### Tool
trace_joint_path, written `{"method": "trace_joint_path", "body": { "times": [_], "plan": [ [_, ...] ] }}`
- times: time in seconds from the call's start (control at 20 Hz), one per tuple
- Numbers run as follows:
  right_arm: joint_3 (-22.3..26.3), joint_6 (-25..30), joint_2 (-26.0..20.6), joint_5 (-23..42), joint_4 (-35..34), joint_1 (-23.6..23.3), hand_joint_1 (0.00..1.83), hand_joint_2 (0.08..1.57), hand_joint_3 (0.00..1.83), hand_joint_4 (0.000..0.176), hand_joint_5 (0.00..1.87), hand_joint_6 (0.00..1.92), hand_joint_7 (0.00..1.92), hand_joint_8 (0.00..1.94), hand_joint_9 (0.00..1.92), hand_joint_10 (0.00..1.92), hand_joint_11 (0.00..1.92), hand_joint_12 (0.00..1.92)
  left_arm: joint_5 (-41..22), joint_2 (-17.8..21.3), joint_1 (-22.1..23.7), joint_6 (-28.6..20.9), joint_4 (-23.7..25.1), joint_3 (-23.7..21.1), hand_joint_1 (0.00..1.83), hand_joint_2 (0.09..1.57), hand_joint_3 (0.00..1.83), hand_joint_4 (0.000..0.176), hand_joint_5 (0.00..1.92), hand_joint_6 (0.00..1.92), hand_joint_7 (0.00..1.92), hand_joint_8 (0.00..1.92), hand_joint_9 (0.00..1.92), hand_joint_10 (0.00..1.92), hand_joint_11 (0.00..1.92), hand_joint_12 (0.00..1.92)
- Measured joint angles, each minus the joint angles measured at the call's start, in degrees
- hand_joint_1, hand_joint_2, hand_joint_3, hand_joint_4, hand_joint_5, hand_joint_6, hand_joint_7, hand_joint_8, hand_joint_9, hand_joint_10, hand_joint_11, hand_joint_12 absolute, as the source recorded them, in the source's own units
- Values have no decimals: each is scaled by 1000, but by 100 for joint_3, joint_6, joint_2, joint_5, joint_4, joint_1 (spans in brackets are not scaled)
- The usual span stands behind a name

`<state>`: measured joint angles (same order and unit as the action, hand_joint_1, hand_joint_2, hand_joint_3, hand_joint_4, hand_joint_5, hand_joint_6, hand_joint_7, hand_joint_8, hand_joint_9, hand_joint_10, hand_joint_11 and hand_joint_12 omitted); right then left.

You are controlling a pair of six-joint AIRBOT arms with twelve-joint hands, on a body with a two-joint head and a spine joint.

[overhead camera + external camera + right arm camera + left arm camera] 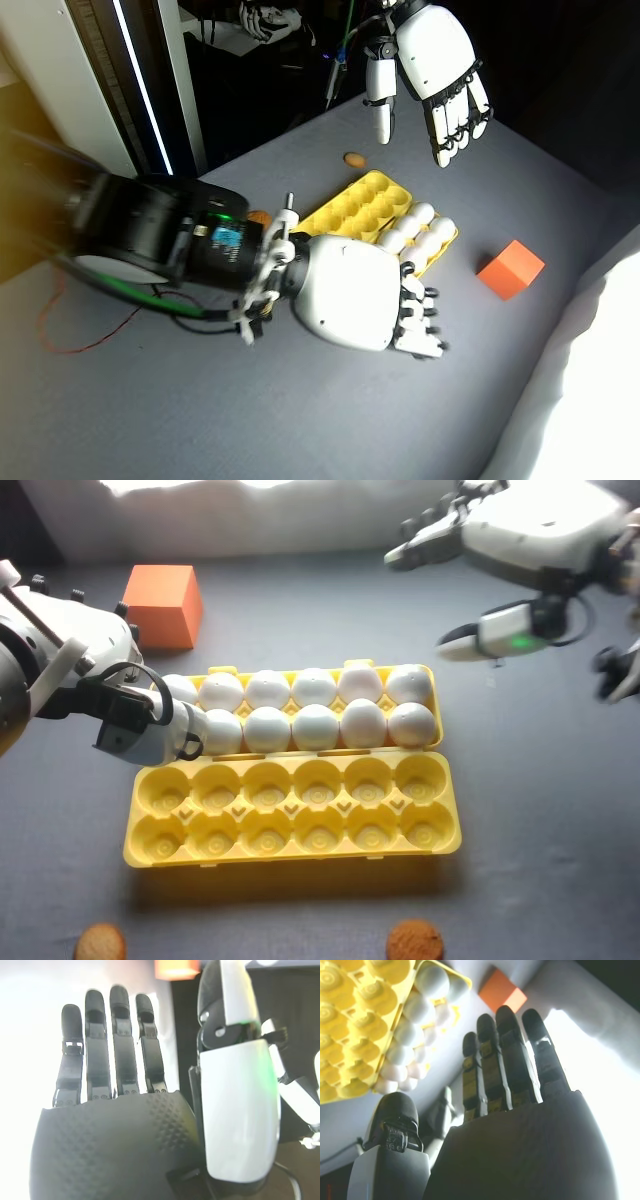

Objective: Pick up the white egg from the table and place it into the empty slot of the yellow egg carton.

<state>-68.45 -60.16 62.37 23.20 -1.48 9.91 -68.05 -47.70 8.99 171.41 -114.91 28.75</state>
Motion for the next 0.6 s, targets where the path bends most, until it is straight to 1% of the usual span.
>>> {"method": "trace_joint_path", "body": {
  "times": [0.15,0.25,0.35,0.45,0.5,0.6],
  "plan": [
    [531,13,-599,37,1469,13,933,1005,0,0,469,0,496,0,405,60,0,1084,33,0,0,0,0,0,0,1288,0,0,342,0,451,0,406,0,0,669],
    [964,129,-1067,129,2240,149,973,1007,0,0,486,9,513,6,430,57,0,1094,9,0,2,0,0,0,0,1294,3,0,366,10,463,5,413,4,0,669],
    [1255,682,-1478,177,3233,343,1026,1035,7,0,484,5,511,3,428,46,0,1034,-17,0,17,2,-22,0,0,1301,5,0,355,4,456,1,401,0,0,635],
    [1482,1137,-1766,144,4256,468,1041,1043,8,0,481,3,501,0,426,42,0,1023,-15,0,17,0,-22,0,0,1299,1,0,382,6,478,4,422,4,0,686],
    [1513,1698,-1814,256,4861,470,1044,1043,6,0,495,8,521,8,448,48,0,1049,-7,0,17,0,-22,0,0,1291,0,0,381,4,483,5,428,6,0,691],
    [1539,2594,-1858,643,5532,468,1046,1041,3,0,501,7,524,5,451,41,0,1047,15,0,17,0,-24,-2,0,1289,0,0,373,0,476,1,425,4,0,673]
  ]
}}
